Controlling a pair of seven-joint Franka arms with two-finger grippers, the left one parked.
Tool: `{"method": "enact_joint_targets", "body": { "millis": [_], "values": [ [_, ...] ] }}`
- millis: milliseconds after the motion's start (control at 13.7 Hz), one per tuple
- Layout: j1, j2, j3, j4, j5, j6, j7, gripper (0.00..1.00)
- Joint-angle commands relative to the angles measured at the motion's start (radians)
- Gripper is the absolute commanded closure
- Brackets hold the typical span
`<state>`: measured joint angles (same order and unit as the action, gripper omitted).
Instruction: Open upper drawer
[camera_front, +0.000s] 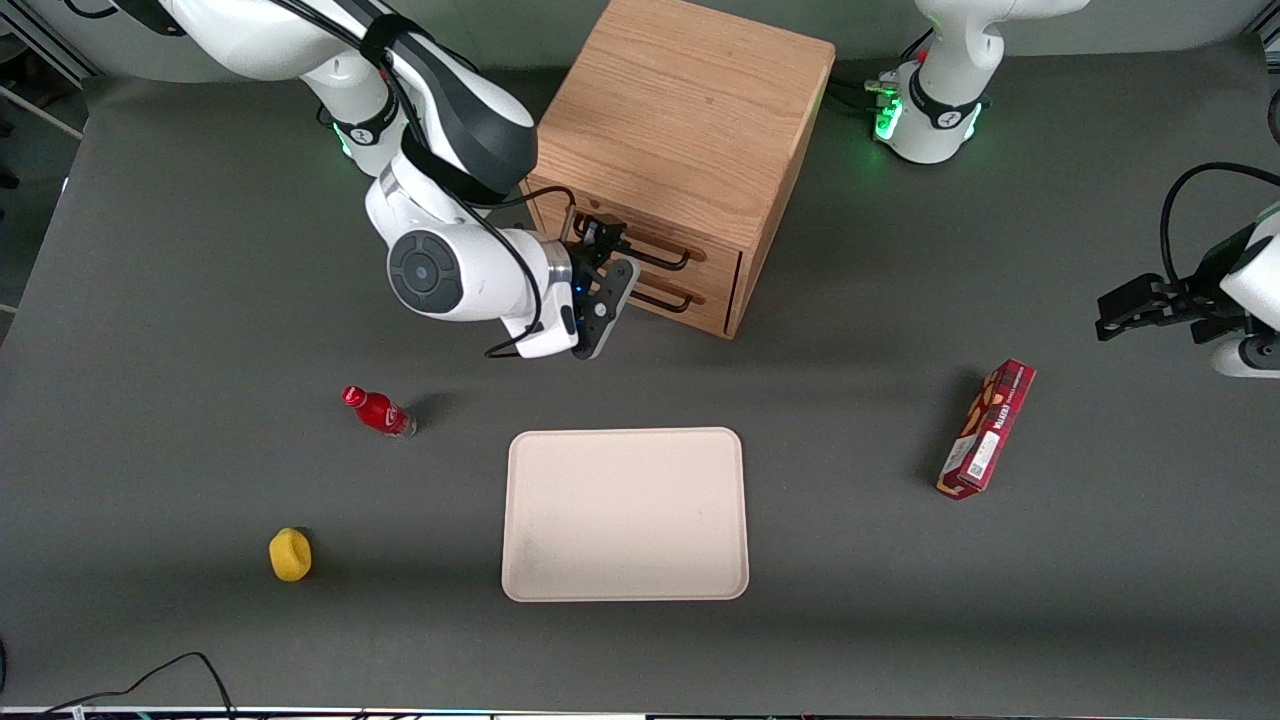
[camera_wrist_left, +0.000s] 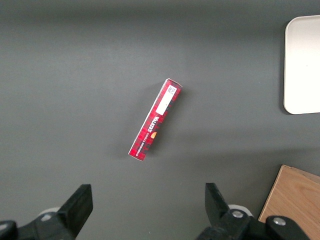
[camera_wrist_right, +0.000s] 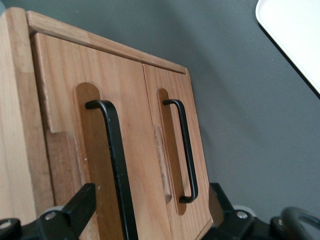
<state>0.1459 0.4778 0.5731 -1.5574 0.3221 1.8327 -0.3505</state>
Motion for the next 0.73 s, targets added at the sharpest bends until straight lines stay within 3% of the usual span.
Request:
{"method": "enact_joint_targets", "body": {
  "millis": [0, 510, 656],
  "values": [
    [0.007, -0.002, 0.005, -0.036, -0.018, 0.046, -0.001, 0.00],
    [0.026, 0.028, 0.005, -0.052, -0.021, 0.117, 0.002, 0.00],
    [0.030, 0.057, 0.005, -0.043, -0.066, 0.149, 0.031, 0.00]
  ]
}}
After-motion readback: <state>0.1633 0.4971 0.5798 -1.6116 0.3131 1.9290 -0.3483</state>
